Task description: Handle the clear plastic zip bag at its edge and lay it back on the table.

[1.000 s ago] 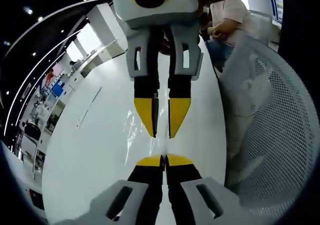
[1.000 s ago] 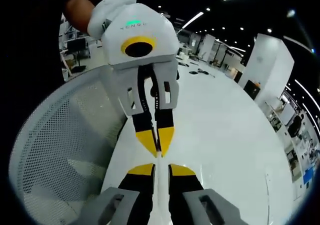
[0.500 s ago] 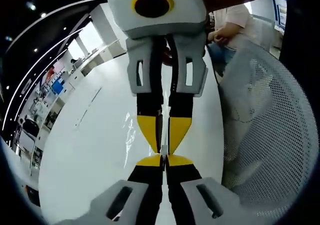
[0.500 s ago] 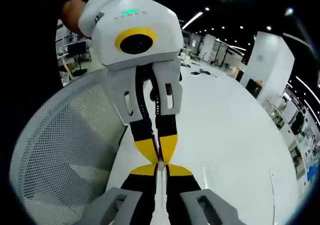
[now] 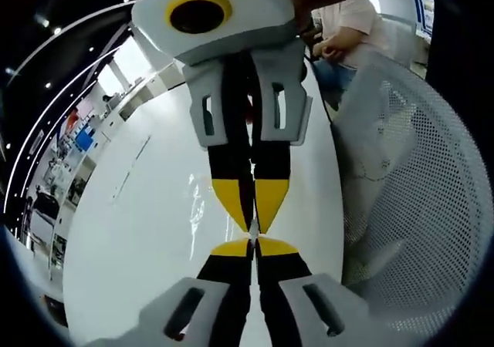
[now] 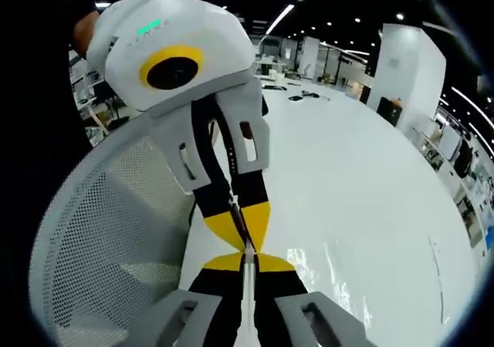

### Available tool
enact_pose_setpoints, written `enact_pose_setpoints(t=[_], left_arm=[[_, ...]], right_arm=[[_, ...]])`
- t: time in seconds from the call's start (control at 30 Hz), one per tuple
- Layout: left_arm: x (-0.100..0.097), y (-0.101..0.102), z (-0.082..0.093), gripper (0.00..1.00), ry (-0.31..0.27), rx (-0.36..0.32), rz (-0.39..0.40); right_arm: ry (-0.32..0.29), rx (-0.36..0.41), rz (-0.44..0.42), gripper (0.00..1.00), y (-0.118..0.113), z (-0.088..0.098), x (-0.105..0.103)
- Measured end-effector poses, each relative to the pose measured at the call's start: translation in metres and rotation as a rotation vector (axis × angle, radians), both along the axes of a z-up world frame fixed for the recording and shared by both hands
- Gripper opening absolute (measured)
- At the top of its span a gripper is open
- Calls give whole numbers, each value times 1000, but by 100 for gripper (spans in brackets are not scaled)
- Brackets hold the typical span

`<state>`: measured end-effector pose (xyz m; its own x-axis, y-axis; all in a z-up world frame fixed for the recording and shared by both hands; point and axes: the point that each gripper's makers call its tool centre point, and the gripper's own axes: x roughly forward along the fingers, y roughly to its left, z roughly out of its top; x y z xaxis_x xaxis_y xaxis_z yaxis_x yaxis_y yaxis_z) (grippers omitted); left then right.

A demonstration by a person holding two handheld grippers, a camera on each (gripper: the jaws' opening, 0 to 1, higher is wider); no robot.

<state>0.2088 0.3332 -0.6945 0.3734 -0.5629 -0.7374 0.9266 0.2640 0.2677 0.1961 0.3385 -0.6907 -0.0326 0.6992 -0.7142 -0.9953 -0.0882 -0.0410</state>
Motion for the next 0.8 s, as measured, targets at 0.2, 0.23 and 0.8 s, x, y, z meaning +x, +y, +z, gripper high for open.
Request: enact_pose_setpoints(t=[0.2,0.23,0.8], left_arm=[[-2,1,-7,0,90,-20,61],[-3,1,-8,0,97,-15,59],[-5,6,-5,0,96,-24,76]], right_arm=[[17,-37,6,0,0,-7,-3],[16,-46,7,0,-1,-8,-3],[-14,-31,36,2,-6,-6,-4]])
